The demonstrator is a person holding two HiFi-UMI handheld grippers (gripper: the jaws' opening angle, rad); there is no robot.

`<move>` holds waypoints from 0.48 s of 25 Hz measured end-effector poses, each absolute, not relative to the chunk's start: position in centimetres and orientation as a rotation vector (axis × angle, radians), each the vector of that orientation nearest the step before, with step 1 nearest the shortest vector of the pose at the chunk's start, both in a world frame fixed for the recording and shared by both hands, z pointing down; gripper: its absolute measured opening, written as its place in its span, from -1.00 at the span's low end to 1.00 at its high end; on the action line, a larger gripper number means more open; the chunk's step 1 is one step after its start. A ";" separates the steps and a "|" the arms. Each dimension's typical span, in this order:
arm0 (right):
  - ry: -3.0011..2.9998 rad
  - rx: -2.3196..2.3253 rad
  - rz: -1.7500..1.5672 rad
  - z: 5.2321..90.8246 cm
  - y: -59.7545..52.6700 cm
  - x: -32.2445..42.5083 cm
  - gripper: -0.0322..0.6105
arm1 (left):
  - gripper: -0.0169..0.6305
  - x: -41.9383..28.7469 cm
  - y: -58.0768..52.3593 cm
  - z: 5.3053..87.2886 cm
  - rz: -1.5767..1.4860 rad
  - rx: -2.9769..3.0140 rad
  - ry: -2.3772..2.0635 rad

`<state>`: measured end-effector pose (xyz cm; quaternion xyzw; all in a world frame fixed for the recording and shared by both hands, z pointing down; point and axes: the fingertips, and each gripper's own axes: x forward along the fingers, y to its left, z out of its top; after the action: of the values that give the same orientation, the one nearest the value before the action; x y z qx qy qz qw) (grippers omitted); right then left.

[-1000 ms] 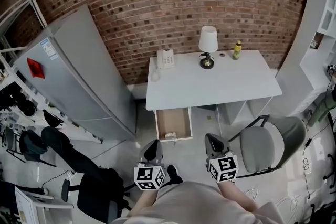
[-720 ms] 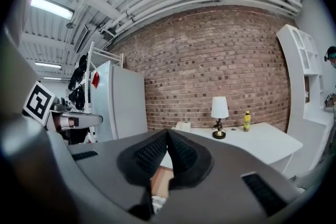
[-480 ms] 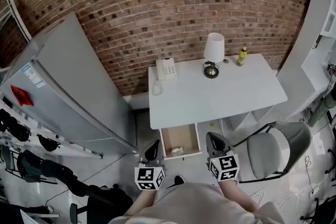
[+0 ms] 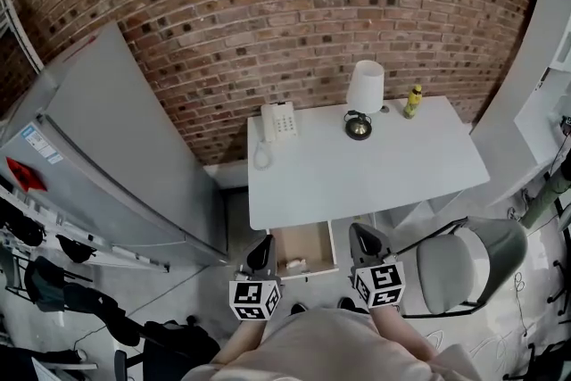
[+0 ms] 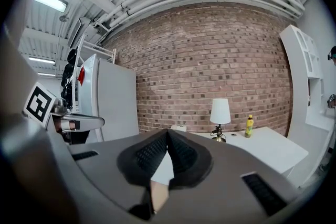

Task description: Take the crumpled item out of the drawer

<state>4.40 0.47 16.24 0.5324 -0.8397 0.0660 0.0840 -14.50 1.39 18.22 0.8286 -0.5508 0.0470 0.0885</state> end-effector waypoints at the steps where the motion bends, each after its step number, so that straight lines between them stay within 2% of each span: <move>1: -2.510 1.579 0.202 16.2 0.1 4.8 -0.88 | -0.93 -14.1 1.1 18.1 0.129 2.451 -1.648; 12: -2.531 1.507 0.234 16.8 -1.2 7.5 -0.87 | -0.93 -11.9 0.6 18.3 0.108 2.412 -1.688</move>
<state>7.53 -1.20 16.84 0.5078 -0.8528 0.0788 0.0929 -11.86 0.62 18.28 0.8149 -0.5701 0.0364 0.0978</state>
